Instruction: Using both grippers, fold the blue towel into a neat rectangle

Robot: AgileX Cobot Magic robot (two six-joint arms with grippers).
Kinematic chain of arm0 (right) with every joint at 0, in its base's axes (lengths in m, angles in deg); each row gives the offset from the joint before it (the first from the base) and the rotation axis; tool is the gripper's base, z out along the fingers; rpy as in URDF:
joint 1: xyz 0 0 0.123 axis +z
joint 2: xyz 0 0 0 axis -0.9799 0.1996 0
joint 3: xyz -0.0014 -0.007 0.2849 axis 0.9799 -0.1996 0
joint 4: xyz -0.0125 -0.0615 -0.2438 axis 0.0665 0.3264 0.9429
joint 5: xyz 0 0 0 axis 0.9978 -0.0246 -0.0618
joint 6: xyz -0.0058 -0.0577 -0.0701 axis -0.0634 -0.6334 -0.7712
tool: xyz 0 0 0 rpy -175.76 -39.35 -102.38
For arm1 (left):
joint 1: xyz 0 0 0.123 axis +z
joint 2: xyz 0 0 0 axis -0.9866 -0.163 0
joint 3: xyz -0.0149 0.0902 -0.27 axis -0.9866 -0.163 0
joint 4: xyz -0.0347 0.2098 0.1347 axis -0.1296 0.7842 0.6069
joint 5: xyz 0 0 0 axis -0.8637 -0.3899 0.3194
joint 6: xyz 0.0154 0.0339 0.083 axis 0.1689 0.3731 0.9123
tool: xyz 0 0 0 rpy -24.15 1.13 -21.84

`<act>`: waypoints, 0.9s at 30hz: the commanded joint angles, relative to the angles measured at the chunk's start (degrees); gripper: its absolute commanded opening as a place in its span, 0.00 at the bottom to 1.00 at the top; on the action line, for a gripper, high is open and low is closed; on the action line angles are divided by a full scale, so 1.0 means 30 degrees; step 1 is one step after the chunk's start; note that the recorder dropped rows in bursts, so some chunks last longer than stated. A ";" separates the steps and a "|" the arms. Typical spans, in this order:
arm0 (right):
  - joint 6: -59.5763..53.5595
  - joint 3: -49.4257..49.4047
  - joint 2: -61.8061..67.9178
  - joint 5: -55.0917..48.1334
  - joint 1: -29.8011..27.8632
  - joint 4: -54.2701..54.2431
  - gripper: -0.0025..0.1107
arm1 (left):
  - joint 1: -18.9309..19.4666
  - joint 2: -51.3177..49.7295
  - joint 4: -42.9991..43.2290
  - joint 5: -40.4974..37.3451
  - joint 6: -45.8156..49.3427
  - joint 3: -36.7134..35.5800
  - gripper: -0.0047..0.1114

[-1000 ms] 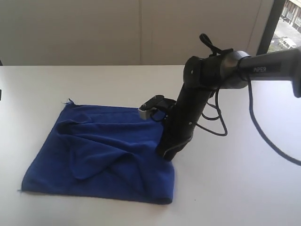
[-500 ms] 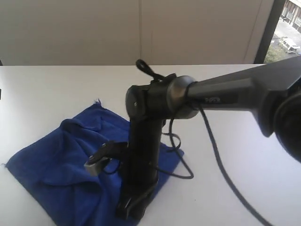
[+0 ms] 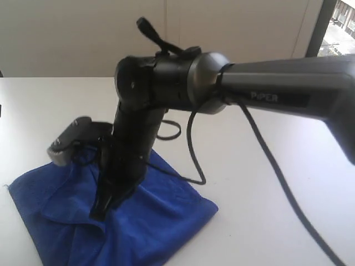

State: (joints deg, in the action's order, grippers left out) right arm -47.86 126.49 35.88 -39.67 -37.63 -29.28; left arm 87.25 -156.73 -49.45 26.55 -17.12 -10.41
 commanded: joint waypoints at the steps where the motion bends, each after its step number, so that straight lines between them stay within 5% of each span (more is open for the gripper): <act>1: 0.0010 0.0694 0.0102 0.3602 -0.1579 0.1245 0.02 | 0.0034 0.0026 -0.0278 -0.0495 -0.0072 -0.0064 0.04; 8: 0.0329 0.2321 0.3305 0.4970 -0.4562 -0.0455 0.02 | 0.0034 0.0026 -0.0278 -0.0671 -0.0072 -0.0064 0.04; 27: 0.2013 0.5132 0.7277 0.5011 -0.6095 -0.0162 0.02 | 0.0034 0.0026 -0.0278 -0.0294 -0.0072 -0.0064 0.04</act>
State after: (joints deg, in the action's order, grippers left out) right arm -43.89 142.01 56.22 -23.63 -53.99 -31.46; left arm 87.25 -156.73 -49.45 25.51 -17.12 -10.41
